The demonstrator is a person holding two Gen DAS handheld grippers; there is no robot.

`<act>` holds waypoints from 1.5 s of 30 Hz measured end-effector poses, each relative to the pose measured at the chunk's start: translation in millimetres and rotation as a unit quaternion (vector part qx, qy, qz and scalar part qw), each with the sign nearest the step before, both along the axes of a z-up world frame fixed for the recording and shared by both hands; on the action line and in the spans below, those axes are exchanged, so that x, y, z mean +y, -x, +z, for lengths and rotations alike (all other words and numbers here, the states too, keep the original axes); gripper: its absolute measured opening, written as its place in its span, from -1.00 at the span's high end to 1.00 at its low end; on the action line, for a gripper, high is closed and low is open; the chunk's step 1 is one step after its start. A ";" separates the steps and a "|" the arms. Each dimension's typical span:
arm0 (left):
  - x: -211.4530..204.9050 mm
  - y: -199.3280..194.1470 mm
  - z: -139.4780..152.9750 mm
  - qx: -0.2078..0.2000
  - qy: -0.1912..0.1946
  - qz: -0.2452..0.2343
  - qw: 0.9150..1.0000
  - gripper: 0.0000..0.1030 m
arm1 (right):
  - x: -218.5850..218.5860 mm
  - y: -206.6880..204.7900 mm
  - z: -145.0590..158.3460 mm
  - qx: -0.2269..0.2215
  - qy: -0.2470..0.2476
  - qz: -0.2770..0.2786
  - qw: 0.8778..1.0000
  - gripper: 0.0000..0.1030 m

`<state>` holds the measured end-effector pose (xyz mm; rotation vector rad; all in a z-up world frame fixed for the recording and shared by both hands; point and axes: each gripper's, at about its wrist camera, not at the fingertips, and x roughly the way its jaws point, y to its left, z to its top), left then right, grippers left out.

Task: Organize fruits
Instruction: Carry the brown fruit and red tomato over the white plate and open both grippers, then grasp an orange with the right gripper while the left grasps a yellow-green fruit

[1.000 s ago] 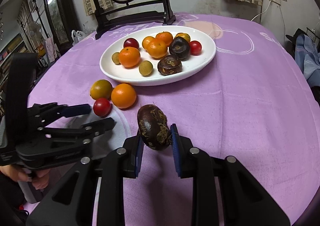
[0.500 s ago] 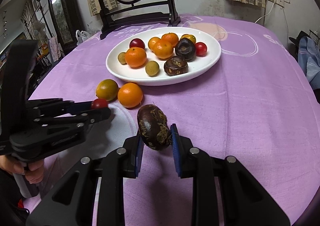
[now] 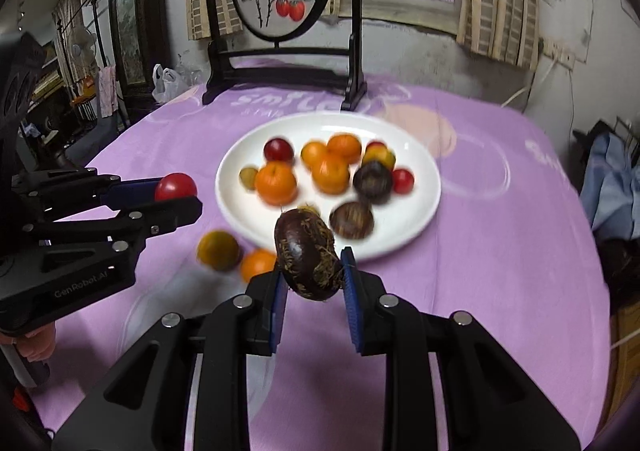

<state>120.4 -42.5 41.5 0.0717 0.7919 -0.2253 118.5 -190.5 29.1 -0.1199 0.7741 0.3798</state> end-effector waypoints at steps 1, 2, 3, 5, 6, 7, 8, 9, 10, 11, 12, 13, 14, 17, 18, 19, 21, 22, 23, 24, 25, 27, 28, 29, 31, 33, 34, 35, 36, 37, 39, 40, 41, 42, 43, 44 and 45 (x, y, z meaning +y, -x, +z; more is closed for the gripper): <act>0.6 -10.5 0.8 -0.001 0.001 0.007 1.000 0.45 | 2.1 -7.7 0.1 -0.001 0.001 -0.001 1.000 0.49; 0.8 -19.2 0.3 0.001 0.002 0.012 1.000 0.45 | 4.6 -15.8 -1.1 0.000 0.001 -0.003 1.000 0.49; 0.9 -31.1 -1.2 0.003 0.003 0.017 1.000 0.45 | 7.1 -26.2 -4.8 0.006 0.001 -0.005 1.000 0.49; 0.2 -48.1 -5.3 0.004 -0.002 0.028 1.000 0.45 | 12.2 -45.4 -14.9 0.013 0.006 -0.011 1.000 0.50; 0.5 -57.0 -8.5 0.007 -0.004 0.034 0.999 0.45 | 14.0 -52.1 -18.6 0.016 0.009 -0.013 1.000 0.50; 1.3 -67.6 -13.3 0.014 -0.005 0.041 0.999 0.45 | 15.2 -58.2 -22.7 0.020 0.010 -0.014 1.000 0.50; 1.8 -73.5 -17.1 0.019 -0.005 0.045 0.999 0.45 | 16.6 -66.1 -28.0 0.024 0.008 -0.015 1.000 0.50; 2.0 -77.9 -20.2 0.022 -0.006 0.048 0.999 0.45 | 17.0 -69.6 -31.0 0.025 0.009 -0.016 1.000 0.50; 2.5 -84.5 -25.1 0.027 -0.008 0.054 0.998 0.45 | 17.8 -74.3 -34.3 0.027 0.010 -0.016 0.999 0.50; 2.6 -88.2 -28.1 0.030 -0.010 0.057 0.998 0.45 | 18.4 -80.3 -38.8 0.030 0.012 -0.018 0.999 0.50; 2.9 -91.7 -30.8 0.033 -0.010 0.059 0.998 0.45 | 18.7 -84.2 -41.0 0.031 0.012 -0.019 0.999 0.50; 3.1 -96.1 -33.6 0.035 -0.010 0.062 0.997 0.45 | 19.0 -87.5 -43.3 0.034 0.013 -0.019 0.999 0.50; 2.9 -99.0 -35.5 0.037 -0.009 0.064 0.997 0.45 | 19.5 -91.7 -46.3 0.035 0.016 -0.020 0.999 0.50; 2.3 -108.4 -40.6 0.041 -0.008 0.069 0.997 0.45 | 21.0 -96.8 -48.6 0.028 0.026 -0.020 0.999 0.49; 1.6 -110.6 -42.4 0.044 -0.007 0.070 0.997 0.42 | 21.1 -97.8 -48.6 0.026 0.029 -0.019 0.999 0.48; 1.4 -111.5 -42.4 0.041 -0.005 0.072 0.997 0.33 | 20.7 -98.7 -48.5 0.023 0.031 -0.020 0.999 0.41; -0.2 -112.0 -41.0 0.035 -0.012 0.077 0.996 -0.05 | 19.7 -97.9 -47.8 0.024 0.028 -0.016 0.999 0.40; -0.9 -110.4 -39.9 0.031 -0.014 0.078 0.996 -0.14 | 18.6 -96.4 -46.9 0.024 0.027 -0.017 0.999 0.40; -1.2 -107.8 -38.6 0.027 -0.013 0.077 0.997 -0.14 | 17.8 -94.8 -46.0 0.023 0.027 -0.019 0.999 0.40; -2.1 -104.9 -37.3 0.026 -0.013 0.071 0.997 -0.14 | 16.1 -92.8 -44.6 0.023 0.025 -0.020 0.999 0.40; -2.3 -103.1 -36.5 0.027 -0.013 0.069 0.997 -0.14 | 14.4 -90.8 -43.1 0.022 0.021 -0.021 0.999 0.40; -1.6 -97.3 -34.1 0.026 -0.010 0.069 0.997 -0.17 | 10.1 -85.3 -39.8 0.025 0.010 -0.021 0.999 0.40; -0.8 -93.0 -32.3 0.026 -0.008 0.070 0.997 -0.22 | 8.0 -81.6 -38.3 0.024 0.007 -0.023 0.999 0.40; 0.0 -89.3 -31.2 0.025 -0.005 0.069 0.997 -0.24 | 4.9 -76.5 -36.3 0.024 0.002 -0.024 0.999 0.40; 1.9 -79.6 -27.4 0.022 -0.002 0.069 0.997 -0.30 | 0.7 -66.7 -34.7 0.026 -0.002 -0.026 0.999 0.40; 4.4 -67.1 -23.9 0.015 -0.002 0.066 0.998 -0.36 | -4.4 -54.5 -32.9 0.027 -0.007 -0.027 0.999 0.40; 6.1 -61.1 -23.0 0.012 -0.003 0.069 0.998 -0.38 | -6.0 -49.9 -32.5 0.027 -0.009 -0.027 0.999 0.40; 8.0 -56.5 -22.2 0.011 -0.001 0.070 0.998 -0.38 | -7.9 -44.5 -32.4 0.028 -0.010 -0.026 0.999 0.40; 10.2 -50.5 -21.4 0.010 0.003 0.070 0.998 -0.38 | -9.9 -37.4 -32.4 0.029 -0.011 -0.026 0.999 0.40; 13.1 -43.2 -21.9 0.011 0.007 0.069 0.998 -0.39 | -11.2 -30.5 -32.6 0.029 -0.011 -0.025 0.999 0.40; 18.0 -31.2 -23.8 0.010 0.009 0.074 0.997 -0.39 | -12.3 -17.1 -34.2 0.031 -0.006 -0.025 0.999 0.40; 20.3 -22.3 -26.2 0.006 0.006 0.076 0.997 -0.39 | -12.5 -10.5 -35.5 0.030 -0.002 -0.026 0.999 0.40; 22.3 -14.4 -29.1 0.003 0.001 0.076 0.997 -0.39 | -12.2 -3.4 -37.7 0.030 0.002 -0.025 0.999 0.40; 24.7 -6.3 -33.8 0.008 -0.003 0.074 0.997 -0.39 | -12.2 1.1 -39.4 0.032 0.002 -0.023 0.999 0.33; 27.6 -0.8 -36.9 0.012 -0.002 0.073 0.997 -0.39 | -11.1 8.3 -43.3 0.036 0.001 -0.021 0.999 0.30; 30.6 4.8 -41.1 0.020 0.003 0.074 0.997 -0.39 | -10.5 11.9 -45.2 0.038 0.001 -0.020 0.999 0.29; 33.1 9.0 -44.3 0.025 0.006 0.073 0.997 -0.39 | -8.1 17.4 -49.3 0.044 0.001 -0.017 0.999 0.29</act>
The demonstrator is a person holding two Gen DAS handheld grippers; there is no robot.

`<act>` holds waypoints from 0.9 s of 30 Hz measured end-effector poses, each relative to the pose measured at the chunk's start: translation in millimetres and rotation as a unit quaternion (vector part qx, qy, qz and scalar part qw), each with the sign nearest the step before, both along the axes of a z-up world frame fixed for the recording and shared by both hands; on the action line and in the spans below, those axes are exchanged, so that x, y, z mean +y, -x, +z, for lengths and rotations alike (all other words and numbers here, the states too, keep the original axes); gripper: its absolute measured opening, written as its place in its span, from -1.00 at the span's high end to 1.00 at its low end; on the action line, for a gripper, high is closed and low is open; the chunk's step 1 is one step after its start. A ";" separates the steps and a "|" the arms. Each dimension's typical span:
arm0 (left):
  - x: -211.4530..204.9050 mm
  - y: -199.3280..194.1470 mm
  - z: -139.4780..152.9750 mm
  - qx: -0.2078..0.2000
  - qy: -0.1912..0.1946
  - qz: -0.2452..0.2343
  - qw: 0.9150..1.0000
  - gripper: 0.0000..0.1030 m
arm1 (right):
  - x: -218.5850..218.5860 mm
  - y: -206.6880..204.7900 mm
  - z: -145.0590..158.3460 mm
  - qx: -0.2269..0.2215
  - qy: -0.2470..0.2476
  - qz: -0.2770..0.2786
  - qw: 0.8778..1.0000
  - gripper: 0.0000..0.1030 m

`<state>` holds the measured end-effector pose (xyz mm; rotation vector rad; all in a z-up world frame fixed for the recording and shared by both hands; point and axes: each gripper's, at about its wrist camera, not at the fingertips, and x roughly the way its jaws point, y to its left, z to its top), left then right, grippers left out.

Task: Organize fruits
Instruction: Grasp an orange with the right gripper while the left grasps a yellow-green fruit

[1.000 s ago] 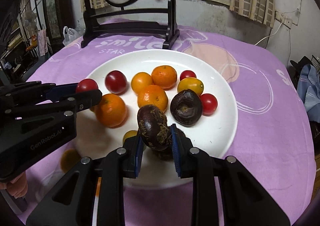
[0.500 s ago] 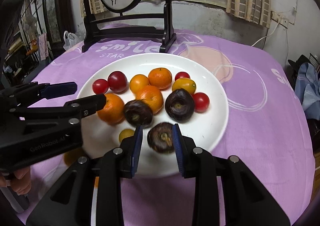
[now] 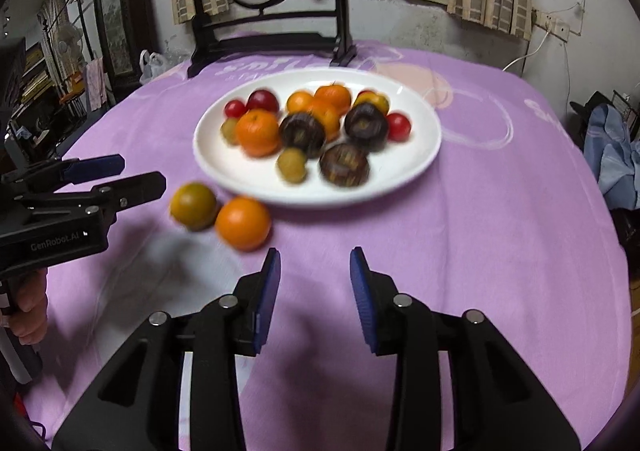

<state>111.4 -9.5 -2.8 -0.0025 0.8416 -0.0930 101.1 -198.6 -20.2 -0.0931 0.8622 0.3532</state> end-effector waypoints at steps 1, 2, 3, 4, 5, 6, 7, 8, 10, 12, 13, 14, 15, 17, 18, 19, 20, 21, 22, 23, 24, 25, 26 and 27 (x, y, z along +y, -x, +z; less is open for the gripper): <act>2.4 4.6 -5.0 0.007 0.001 0.002 1.000 -0.39 | 1.6 2.3 -1.6 0.003 0.001 0.001 1.000 0.29; 2.9 7.6 -8.6 0.012 0.000 0.004 1.000 -0.39 | 4.1 5.5 -3.9 0.006 0.003 0.001 1.000 0.29; 4.0 10.8 -12.8 0.016 -0.001 0.005 1.000 -0.39 | 6.9 7.8 -5.7 0.010 0.006 0.001 1.000 0.29; 5.0 12.4 -14.8 0.018 0.000 0.006 1.000 -0.39 | 9.6 9.6 -7.5 0.013 0.007 0.003 1.000 0.29; 6.3 14.3 -16.8 0.020 0.003 0.006 1.000 -0.39 | 12.6 10.9 -8.9 0.015 0.009 0.005 1.000 0.29; 7.3 15.7 -18.2 0.021 0.006 0.006 1.000 -0.39 | 17.8 12.5 -10.8 0.017 0.014 0.008 1.000 0.29; 8.8 16.9 -19.5 0.021 0.007 0.006 1.000 -0.39 | 21.4 12.6 -11.8 0.019 0.016 0.011 1.000 0.29; 10.4 18.0 -20.6 0.019 0.009 0.007 1.000 -0.39 | 24.3 12.3 -12.9 0.021 0.017 0.013 1.000 0.29; 14.1 18.2 -21.0 0.014 0.010 0.010 1.000 -0.39 | 31.9 9.2 -15.9 0.027 0.017 0.017 0.999 0.29; 17.8 18.1 -21.5 0.011 0.014 0.008 1.000 -0.42 | 38.5 4.3 -18.8 0.033 0.015 0.018 0.999 0.29; 19.2 17.5 -22.0 0.011 0.015 0.009 1.000 -0.44 | 41.2 1.7 -19.9 0.035 0.015 0.019 0.999 0.29; 22.1 16.9 -23.1 0.012 0.017 0.012 1.000 -0.44 | 45.7 -2.2 -21.8 0.036 0.020 0.019 0.999 0.29; 24.4 15.6 -23.4 0.013 0.018 0.015 1.000 -0.44 | 48.2 -4.6 -22.7 0.036 0.022 0.019 0.999 0.29; 28.3 13.4 -23.9 0.020 0.021 0.020 0.999 -0.44 | 54.1 -9.5 -24.8 0.038 0.022 0.021 0.999 0.29; 29.4 13.1 -23.2 0.019 0.023 0.021 0.999 -0.44 | 57.5 -12.0 -25.2 0.036 0.025 0.022 0.999 0.25; 30.1 13.3 -22.6 0.017 0.023 0.022 0.999 -0.44 | 61.4 -16.2 -25.6 0.033 0.027 0.022 0.999 0.22; 29.9 13.6 -22.4 0.016 0.022 0.023 0.999 -0.44 | 63.4 -18.1 -25.7 0.032 0.028 0.022 0.999 0.22; 29.4 13.7 -22.2 0.016 0.020 0.023 0.999 -0.44 | 66.4 -21.4 -26.2 0.032 0.029 0.023 0.999 0.22; 29.5 13.8 -22.1 0.015 0.020 0.024 0.999 -0.44 | 69.4 -25.3 -26.6 0.031 0.030 0.022 0.999 0.19; 29.7 13.4 -21.9 0.015 0.020 0.025 0.999 -0.44 | 70.4 -27.3 -26.4 0.030 0.031 0.020 0.999 0.16; 30.3 12.9 -22.0 0.016 0.020 0.027 0.999 -0.44 | 71.6 -30.9 -26.5 0.030 0.029 0.016 0.999 0.11; 32.1 12.0 -22.1 0.016 0.021 0.031 0.999 -0.44 | 72.1 -33.7 -26.7 0.031 0.026 0.015 0.999 0.10; 33.8 11.4 -22.3 0.017 0.023 0.034 0.999 -0.44 | 72.2 -37.0 -26.8 0.031 0.023 0.013 0.999 0.10; 35.4 10.6 -22.6 0.018 0.025 0.036 0.999 -0.44 | 72.1 -39.7 -27.1 0.032 0.019 0.013 0.999 0.10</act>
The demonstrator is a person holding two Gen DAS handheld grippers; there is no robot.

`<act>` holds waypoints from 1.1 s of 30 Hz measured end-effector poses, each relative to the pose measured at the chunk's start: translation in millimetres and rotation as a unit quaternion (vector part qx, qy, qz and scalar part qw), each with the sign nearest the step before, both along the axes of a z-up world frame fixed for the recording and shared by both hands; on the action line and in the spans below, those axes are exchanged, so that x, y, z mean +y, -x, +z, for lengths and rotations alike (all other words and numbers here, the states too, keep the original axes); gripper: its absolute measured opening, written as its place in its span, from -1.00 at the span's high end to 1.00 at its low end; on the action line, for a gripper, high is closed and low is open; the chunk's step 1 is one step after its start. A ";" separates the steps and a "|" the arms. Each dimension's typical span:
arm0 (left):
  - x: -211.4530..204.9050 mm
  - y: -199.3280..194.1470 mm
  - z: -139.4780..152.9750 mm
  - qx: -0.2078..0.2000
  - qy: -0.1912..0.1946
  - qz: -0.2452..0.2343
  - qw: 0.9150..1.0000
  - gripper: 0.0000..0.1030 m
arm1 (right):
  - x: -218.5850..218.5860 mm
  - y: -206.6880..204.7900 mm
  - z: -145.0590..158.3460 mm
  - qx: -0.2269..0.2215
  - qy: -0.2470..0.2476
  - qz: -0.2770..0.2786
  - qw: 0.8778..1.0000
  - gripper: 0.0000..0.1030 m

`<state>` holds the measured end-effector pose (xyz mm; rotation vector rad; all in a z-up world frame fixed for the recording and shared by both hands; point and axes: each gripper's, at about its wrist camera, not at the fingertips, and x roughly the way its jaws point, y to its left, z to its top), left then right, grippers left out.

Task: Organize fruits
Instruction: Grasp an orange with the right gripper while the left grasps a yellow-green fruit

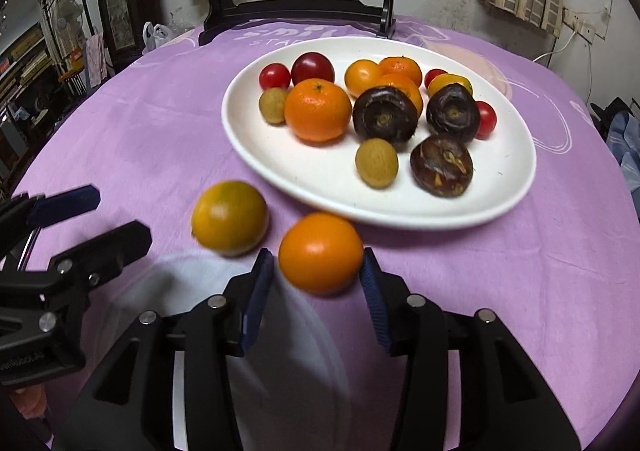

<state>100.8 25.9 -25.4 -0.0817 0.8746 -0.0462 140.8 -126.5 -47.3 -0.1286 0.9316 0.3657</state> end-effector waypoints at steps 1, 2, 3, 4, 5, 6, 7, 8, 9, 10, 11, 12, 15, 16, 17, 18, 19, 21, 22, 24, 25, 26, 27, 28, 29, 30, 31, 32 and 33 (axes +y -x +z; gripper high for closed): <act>1.2 -0.9 -0.6 0.002 0.002 0.001 1.000 -0.44 | -0.1 -1.5 -0.4 0.000 -0.003 -0.001 1.000 0.10; 1.5 -1.5 -1.1 0.003 0.003 0.002 1.000 -0.44 | -0.4 -3.2 -0.7 0.000 -0.006 -0.003 1.000 0.10; 1.6 -1.6 -1.4 0.004 0.003 0.002 1.000 -0.44 | -1.1 -4.9 -0.8 0.000 -0.011 -0.006 1.000 0.10; 1.2 -1.9 -1.8 0.004 0.004 0.000 1.000 -0.44 | -1.8 -6.2 -0.9 0.000 -0.014 -0.009 1.000 0.15; 0.7 -1.9 -2.1 0.004 0.004 0.000 1.000 -0.44 | -3.1 -6.0 -0.4 -0.001 -0.014 -0.012 1.000 0.20; 0.3 -1.8 -2.4 0.004 0.003 -0.001 1.000 -0.44 | -4.2 -5.6 0.2 0.001 -0.017 -0.013 1.000 0.22; -0.5 -1.7 -2.8 0.004 0.003 -0.002 1.000 -0.44 | -5.7 -4.7 1.1 0.004 -0.019 -0.014 1.000 0.22; -1.3 -1.8 -3.2 0.004 0.003 -0.004 1.000 -0.44 | -7.0 -3.3 2.0 0.005 -0.019 -0.015 1.000 0.22; -2.4 -1.8 -3.7 0.004 0.002 -0.007 1.000 -0.44 | -9.1 -0.6 3.6 0.005 -0.016 -0.018 1.000 0.22; -4.1 -1.6 -4.4 0.005 0.001 -0.009 1.000 -0.44 | -10.7 2.1 4.0 0.005 -0.016 -0.017 1.000 0.22; -5.0 -1.3 -4.7 0.005 0.001 -0.012 1.000 -0.44 | -12.7 5.1 4.8 0.007 -0.016 -0.016 1.000 0.22; -6.7 -0.8 -4.7 0.005 0.003 -0.016 1.000 -0.44 | -16.3 9.5 6.2 0.007 -0.017 -0.017 1.000 0.22; -10.9 0.4 -5.6 0.004 0.000 -0.021 1.000 -0.44 | -26.7 22.4 8.3 0.004 -0.012 -0.020 1.000 0.23; -13.0 1.2 -6.0 0.004 -0.001 -0.024 1.000 -0.44 | -30.4 26.1 8.5 0.005 -0.012 -0.020 1.000 0.23; -15.3 1.4 -6.4 0.004 -0.003 -0.025 1.000 -0.44 | -35.9 31.2 9.3 0.004 -0.013 -0.021 1.000 0.23; -17.2 1.8 -7.1 0.005 -0.006 -0.027 1.000 -0.44 | -39.2 33.8 9.2 0.004 -0.012 -0.022 1.000 0.23; -20.0 2.0 -8.0 0.007 -0.010 -0.028 1.000 -0.44 | -43.3 36.8 9.3 0.002 -0.011 -0.025 1.000 0.23; -23.7 1.7 -9.1 0.010 -0.014 -0.029 0.999 -0.44 | -53.1 41.9 9.0 0.003 -0.017 -0.031 0.999 0.23; -26.5 1.2 -9.7 0.012 -0.018 -0.029 0.999 -0.44 | -56.8 43.4 9.0 0.004 -0.019 -0.032 0.999 0.23; -32.9 -0.3 -11.2 0.014 -0.026 -0.032 0.999 -0.44 | -64.1 47.9 9.6 0.002 -0.028 -0.035 0.999 0.23; -36.3 -1.4 -12.0 0.015 -0.030 -0.032 0.999 -0.44 | -67.0 49.2 9.7 0.003 -0.032 -0.035 0.999 0.23; -38.3 -3.1 -13.0 0.016 -0.032 -0.033 0.999 -0.44 | -69.7 50.2 10.1 0.003 -0.036 -0.035 0.999 0.23; -42.1 -6.2 -14.6 0.020 -0.035 -0.033 0.999 -0.44 | -70.6 50.9 10.8 0.000 -0.036 -0.036 0.999 0.23; -44.8 -8.4 -15.7 0.022 -0.038 -0.033 0.998 -0.44 | -71.8 51.8 12.1 -0.004 -0.037 -0.036 0.999 0.23; -47.9 -11.7 -17.0 0.026 -0.041 -0.034 0.998 -0.44 | -73.2 53.0 13.4 -0.005 -0.041 -0.034 0.999 0.23; -50.7 -14.7 -18.1 0.028 -0.042 -0.034 0.998 -0.44 | -73.8 53.3 14.3 -0.005 -0.046 -0.032 0.998 0.23; -54.1 -18.9 -18.8 0.031 -0.042 -0.034 0.998 -0.44 | -74.6 53.8 15.3 -0.005 -0.050 -0.031 0.998 0.23; -56.5 -21.4 -19.2 0.031 -0.042 -0.034 0.998 -0.44 | -74.9 53.6 16.1 -0.006 -0.052 -0.030 0.998 0.23; -58.9 -24.3 -19.2 0.032 -0.043 -0.035 0.998 -0.44 | -75.4 54.0 17.0 -0.007 -0.053 -0.028 0.998 0.23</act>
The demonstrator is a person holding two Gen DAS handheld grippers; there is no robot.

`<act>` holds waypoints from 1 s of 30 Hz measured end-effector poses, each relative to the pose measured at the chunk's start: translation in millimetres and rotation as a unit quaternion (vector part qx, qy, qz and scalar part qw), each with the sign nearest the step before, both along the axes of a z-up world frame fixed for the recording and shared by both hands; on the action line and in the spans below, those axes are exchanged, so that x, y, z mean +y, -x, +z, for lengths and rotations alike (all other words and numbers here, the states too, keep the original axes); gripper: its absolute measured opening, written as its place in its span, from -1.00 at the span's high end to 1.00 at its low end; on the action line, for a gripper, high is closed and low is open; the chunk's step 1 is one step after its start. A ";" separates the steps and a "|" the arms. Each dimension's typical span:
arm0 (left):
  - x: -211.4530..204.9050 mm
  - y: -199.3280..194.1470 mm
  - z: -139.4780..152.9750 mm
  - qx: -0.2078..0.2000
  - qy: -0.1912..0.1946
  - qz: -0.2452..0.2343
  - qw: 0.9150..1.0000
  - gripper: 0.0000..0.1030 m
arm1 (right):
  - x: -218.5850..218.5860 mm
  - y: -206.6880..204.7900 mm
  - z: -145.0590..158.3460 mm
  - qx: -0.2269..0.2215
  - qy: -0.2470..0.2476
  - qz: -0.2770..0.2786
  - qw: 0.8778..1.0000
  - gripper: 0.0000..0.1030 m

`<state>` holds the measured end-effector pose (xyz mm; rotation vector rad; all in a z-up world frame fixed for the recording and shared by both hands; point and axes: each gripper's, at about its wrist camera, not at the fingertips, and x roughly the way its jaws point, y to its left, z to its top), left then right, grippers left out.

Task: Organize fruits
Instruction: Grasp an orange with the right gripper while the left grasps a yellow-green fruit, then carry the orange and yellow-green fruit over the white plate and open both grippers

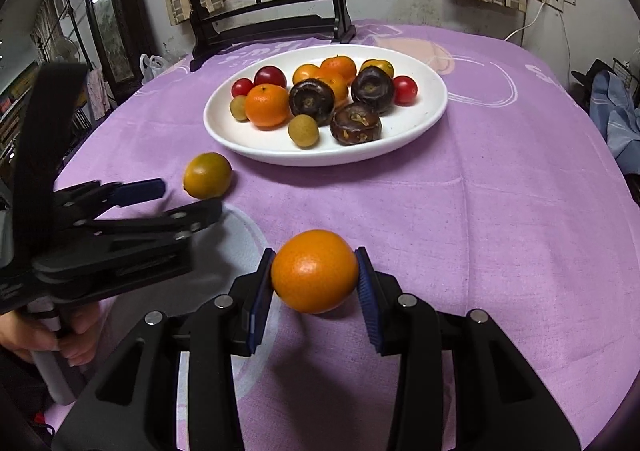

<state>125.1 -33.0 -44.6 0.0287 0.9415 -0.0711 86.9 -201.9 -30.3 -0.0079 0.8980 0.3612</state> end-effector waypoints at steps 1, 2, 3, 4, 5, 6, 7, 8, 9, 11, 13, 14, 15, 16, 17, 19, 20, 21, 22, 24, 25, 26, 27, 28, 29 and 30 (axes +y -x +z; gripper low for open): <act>-3.1 -4.2 0.0 -0.001 -0.003 -0.001 1.000 -0.41 | -0.6 0.1 0.5 0.000 -0.002 0.001 1.000 0.23; -5.3 -7.3 -0.2 -0.004 -0.006 -0.001 1.000 -0.38 | -1.2 0.3 0.7 0.000 -0.005 0.001 1.000 0.23; -7.4 -10.5 -0.7 -0.005 -0.011 -0.001 1.000 -0.28 | -1.5 0.2 1.4 0.001 -0.008 0.004 1.000 0.23; -9.7 -14.8 -1.9 -0.004 -0.016 -0.002 1.000 -0.15 | -1.3 0.7 1.9 0.001 -0.009 0.005 1.000 0.23; -10.8 -17.7 -2.9 -0.001 -0.015 -0.004 1.000 -0.12 | -1.2 0.8 2.4 0.000 -0.009 0.006 1.000 0.23; -10.9 -20.6 -4.0 0.003 -0.011 -0.005 1.000 -0.09 | -0.8 1.0 2.7 0.000 -0.009 0.007 1.000 0.23; -10.2 -23.4 -4.3 0.003 -0.007 -0.002 1.000 -0.04 | -0.7 1.0 3.0 0.000 -0.011 0.008 1.000 0.23; -9.9 -25.2 -3.5 0.002 -0.004 -0.002 1.000 0.04 | -0.8 1.2 3.0 0.001 -0.012 0.009 1.000 0.23; -10.1 -26.9 -3.3 0.002 0.000 -0.003 1.000 0.21 | -0.8 1.0 3.2 0.000 -0.011 0.009 1.000 0.23; -8.7 -28.8 -3.0 0.003 0.013 -0.005 1.000 0.25 | -1.1 0.5 2.6 -0.002 -0.009 0.006 1.000 0.23; -8.8 -27.3 -3.1 0.000 0.014 -0.009 1.000 0.25 | -1.6 -0.4 0.7 0.002 -0.009 0.005 1.000 0.23; -8.8 -26.1 -3.0 -0.001 0.012 -0.010 1.000 0.25 | -1.7 -0.5 0.0 0.002 -0.009 0.005 1.000 0.23; -8.6 -24.7 -2.4 -0.001 0.011 -0.010 1.000 0.25 | -1.6 -0.8 -0.1 0.002 -0.008 0.006 1.000 0.23; -7.8 -22.6 -1.2 0.002 0.013 -0.012 1.000 0.25 | -1.6 -0.6 -0.2 0.003 -0.009 0.006 1.000 0.23; -7.6 -21.0 -0.5 0.003 0.014 -0.013 1.000 0.25 | -1.2 -0.1 0.0 0.001 -0.009 0.007 1.000 0.23; -7.1 -14.0 2.8 0.000 0.013 -0.017 1.000 0.25 | -1.2 1.0 1.2 -0.001 -0.009 0.008 1.000 0.23; -6.7 -11.0 3.8 -0.002 0.013 -0.018 1.000 0.25 | -1.0 1.8 2.1 -0.003 -0.011 0.009 1.000 0.23; -6.3 -8.0 5.2 -0.003 0.015 -0.020 1.000 0.25 | -1.0 2.1 2.8 -0.005 -0.011 0.010 1.000 0.23; -6.1 -3.1 7.1 -0.004 0.016 -0.024 1.000 0.25 | -1.2 2.6 3.8 -0.008 -0.012 0.010 1.000 0.23; -5.4 5.2 10.3 -0.007 0.013 -0.025 1.000 0.25 | -1.0 4.2 5.7 -0.012 -0.014 0.010 1.000 0.23; -4.4 9.7 12.3 -0.009 0.013 -0.024 1.000 0.25 | -0.7 4.7 6.1 -0.014 -0.013 0.009 1.000 0.23; -3.3 13.1 13.9 -0.010 0.012 -0.023 1.000 0.25 | -0.3 5.3 6.5 -0.017 -0.012 0.008 1.000 0.23; -2.4 16.3 15.1 -0.012 0.010 -0.021 1.000 0.25 | 0.3 5.9 6.5 -0.019 -0.009 0.006 1.000 0.23; -1.0 19.6 16.4 -0.014 0.008 -0.017 1.000 0.25 | 0.7 6.4 6.3 -0.020 -0.007 0.004 1.000 0.23; 0.4 21.9 17.4 -0.014 0.008 -0.015 1.000 0.25 | 1.1 6.2 6.2 -0.020 -0.006 0.003 1.000 0.23; 1.9 23.8 18.3 -0.014 0.010 -0.014 1.000 0.25 | 1.3 6.5 6.3 -0.020 -0.004 0.002 1.000 0.23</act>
